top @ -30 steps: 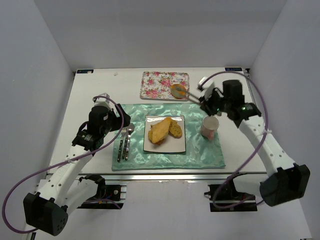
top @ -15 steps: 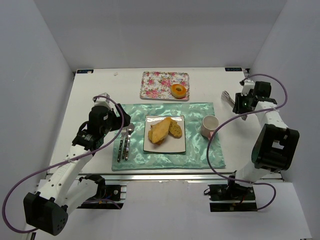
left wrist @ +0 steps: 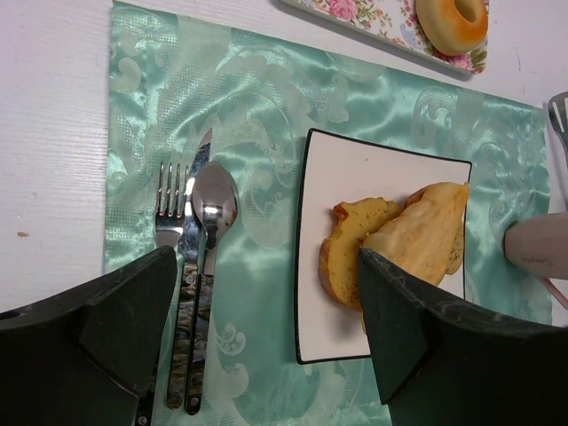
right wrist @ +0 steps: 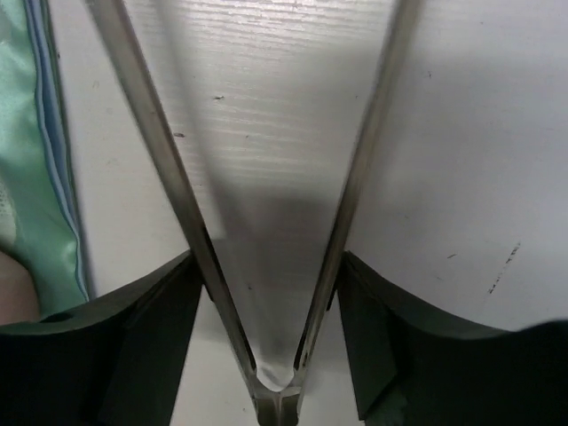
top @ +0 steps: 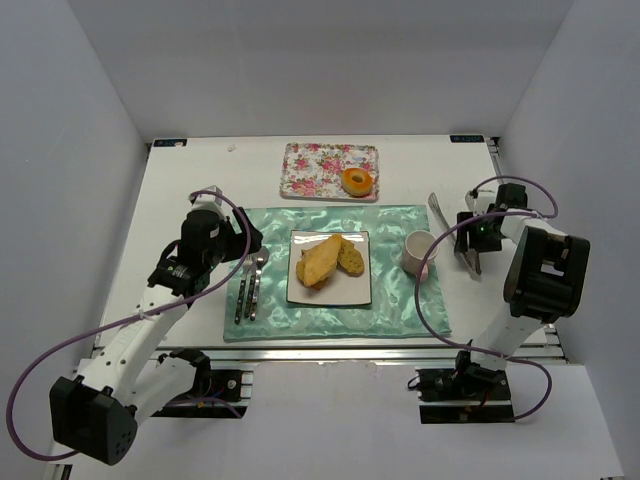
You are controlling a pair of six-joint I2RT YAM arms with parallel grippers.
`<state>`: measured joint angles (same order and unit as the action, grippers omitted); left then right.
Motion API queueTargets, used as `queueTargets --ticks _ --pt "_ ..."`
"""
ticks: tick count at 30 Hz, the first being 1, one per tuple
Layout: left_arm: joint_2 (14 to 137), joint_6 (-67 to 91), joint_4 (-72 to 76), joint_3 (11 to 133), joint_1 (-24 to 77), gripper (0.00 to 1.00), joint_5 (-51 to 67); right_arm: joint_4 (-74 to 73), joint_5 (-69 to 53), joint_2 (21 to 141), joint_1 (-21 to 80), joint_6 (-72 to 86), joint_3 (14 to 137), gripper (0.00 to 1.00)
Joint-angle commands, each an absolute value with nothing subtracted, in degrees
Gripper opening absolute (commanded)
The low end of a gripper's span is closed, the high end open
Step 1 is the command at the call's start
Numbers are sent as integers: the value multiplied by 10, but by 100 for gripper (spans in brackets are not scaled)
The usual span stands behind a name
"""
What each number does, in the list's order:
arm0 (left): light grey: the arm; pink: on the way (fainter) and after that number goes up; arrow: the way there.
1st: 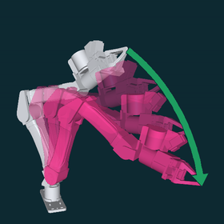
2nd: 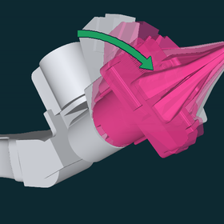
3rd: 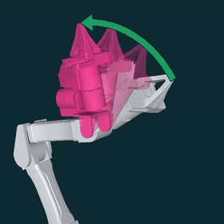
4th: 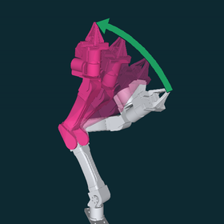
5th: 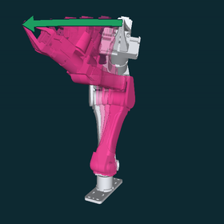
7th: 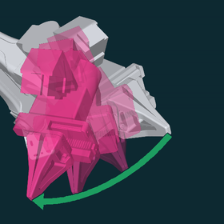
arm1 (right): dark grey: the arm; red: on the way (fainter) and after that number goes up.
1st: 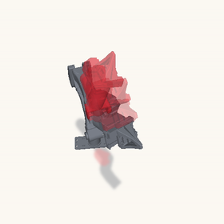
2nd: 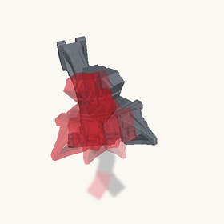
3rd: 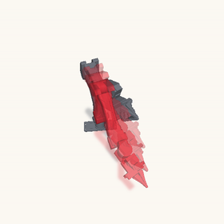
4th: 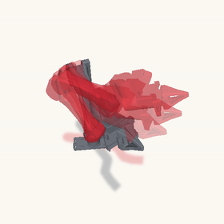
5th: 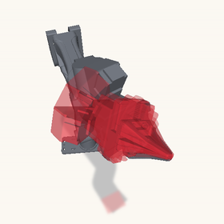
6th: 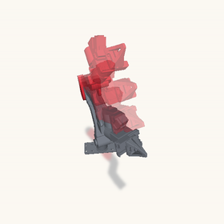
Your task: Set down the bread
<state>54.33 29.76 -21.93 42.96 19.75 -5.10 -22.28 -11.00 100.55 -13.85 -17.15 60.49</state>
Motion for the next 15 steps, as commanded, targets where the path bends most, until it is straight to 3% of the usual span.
queueTargets --ticks 1,3,4,11,15 --pt "541 292 -212 444 200 91 -45 -243 -106 1000 -148 -184 605 68" --pt "540 292 -212 444 200 91 -46 -252 -104 984 -151 -194 607 84" --pt "540 292 -213 444 200 91 -46 -258 -99 977 -156 -198 613 87" --pt "524 297 -194 439 200 97 -37 -340 -149 853 -169 -260 692 89" --pt "522 298 -164 443 200 98 -22 -334 -199 800 -169 -218 722 89"
